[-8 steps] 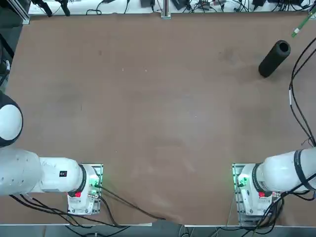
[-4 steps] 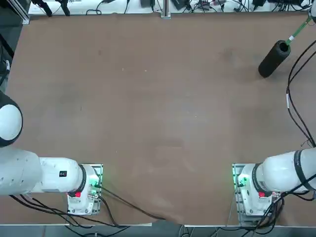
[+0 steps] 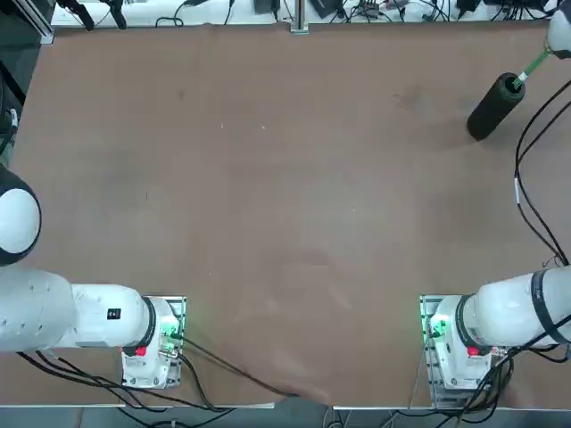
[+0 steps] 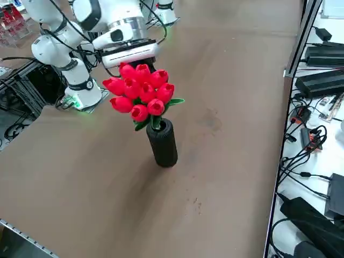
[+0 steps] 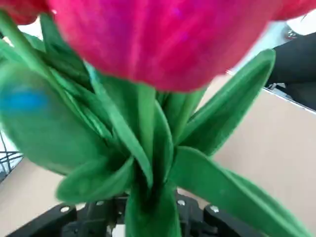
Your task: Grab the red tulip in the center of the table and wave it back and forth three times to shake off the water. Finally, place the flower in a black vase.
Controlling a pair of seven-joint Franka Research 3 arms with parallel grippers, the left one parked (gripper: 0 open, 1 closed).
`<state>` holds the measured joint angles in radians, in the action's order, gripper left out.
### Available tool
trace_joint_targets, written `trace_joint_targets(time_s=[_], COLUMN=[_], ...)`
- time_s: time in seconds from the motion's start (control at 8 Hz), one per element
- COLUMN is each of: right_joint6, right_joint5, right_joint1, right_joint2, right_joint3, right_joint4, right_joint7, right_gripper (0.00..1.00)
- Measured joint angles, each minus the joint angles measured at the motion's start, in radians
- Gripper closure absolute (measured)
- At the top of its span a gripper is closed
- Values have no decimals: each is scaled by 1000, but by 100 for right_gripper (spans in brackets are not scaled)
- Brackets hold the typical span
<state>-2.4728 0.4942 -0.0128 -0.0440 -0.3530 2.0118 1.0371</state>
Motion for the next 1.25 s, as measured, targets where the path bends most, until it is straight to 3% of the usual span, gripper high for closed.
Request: trace_joint_targets(time_s=[0.25, 0.62, 0.75, 1.25], right_joint6=[55, 101, 101, 170], right_joint5=[114, 179, 189, 196], right_joint1=[-42, -79, -79, -104], right_joint2=[-13, -30, -30, -17], right_joint3=[6, 9, 9, 16], right_joint4=[10, 11, 11, 8], right_joint7=[175, 302, 319, 346], right_gripper=[80, 85, 72, 1])
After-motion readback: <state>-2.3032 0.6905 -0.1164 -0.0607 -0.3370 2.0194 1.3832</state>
